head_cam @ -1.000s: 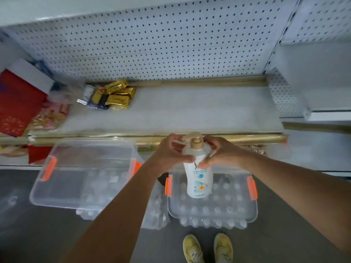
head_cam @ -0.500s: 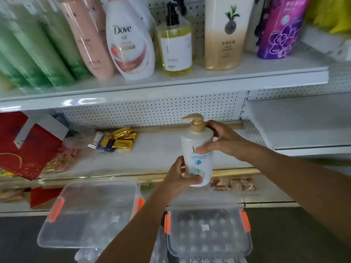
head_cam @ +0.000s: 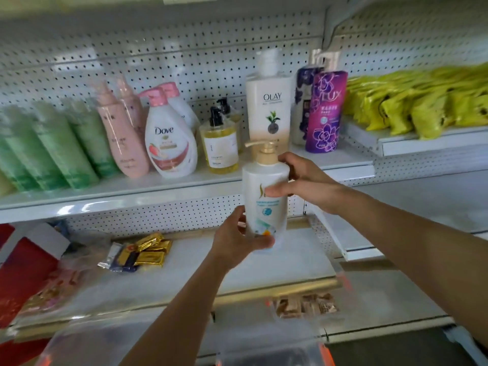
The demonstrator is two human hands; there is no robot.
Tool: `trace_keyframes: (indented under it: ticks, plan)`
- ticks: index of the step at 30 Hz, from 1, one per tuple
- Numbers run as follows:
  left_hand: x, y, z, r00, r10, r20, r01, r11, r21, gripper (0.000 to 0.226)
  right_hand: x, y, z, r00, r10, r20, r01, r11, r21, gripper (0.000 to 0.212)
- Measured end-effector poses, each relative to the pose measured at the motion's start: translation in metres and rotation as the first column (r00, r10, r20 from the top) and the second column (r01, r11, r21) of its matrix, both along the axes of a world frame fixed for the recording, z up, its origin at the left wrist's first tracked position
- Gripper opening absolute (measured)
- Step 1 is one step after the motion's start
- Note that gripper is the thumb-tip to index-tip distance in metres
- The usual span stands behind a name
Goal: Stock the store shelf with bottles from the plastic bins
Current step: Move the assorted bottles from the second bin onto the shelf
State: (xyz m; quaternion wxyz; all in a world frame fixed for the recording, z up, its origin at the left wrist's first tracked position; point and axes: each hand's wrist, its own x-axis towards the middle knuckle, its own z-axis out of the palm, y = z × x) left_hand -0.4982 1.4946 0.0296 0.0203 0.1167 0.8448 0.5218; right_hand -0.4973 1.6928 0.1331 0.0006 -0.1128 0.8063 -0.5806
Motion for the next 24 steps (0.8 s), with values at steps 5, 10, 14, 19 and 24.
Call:
trace_keyframes:
  ticks: [5,10,14,19,24]
  plan:
    - [-0.012,0.037,0.032,0.993,-0.067,-0.093,0.067,0.998,-0.002,0.078,-0.002,0.036,0.029,0.997,-0.031,-0.076,0.032,0.999,0.014,0.064]
    - [-0.032,0.087,0.066,0.981,-0.127,-0.146,0.131,0.991,0.016,0.087,-0.015,0.083,0.061,0.988,-0.062,-0.144,0.064,0.998,0.008,0.062]
    - [-0.057,0.123,0.089,0.976,-0.140,-0.170,0.154,0.985,0.072,0.083,-0.034,0.118,0.085,0.977,-0.098,-0.189,0.106,0.994,0.029,0.062]
    - [-0.093,0.156,0.101,0.977,-0.112,-0.182,0.132,0.986,0.106,0.089,-0.062,0.146,0.097,0.966,-0.113,-0.231,0.123,0.992,0.032,0.067]
    - [-0.110,0.178,0.097,0.980,-0.085,-0.177,0.099,0.993,0.070,0.085,-0.087,0.166,0.088,0.967,-0.115,-0.227,0.127,0.991,0.038,0.065]
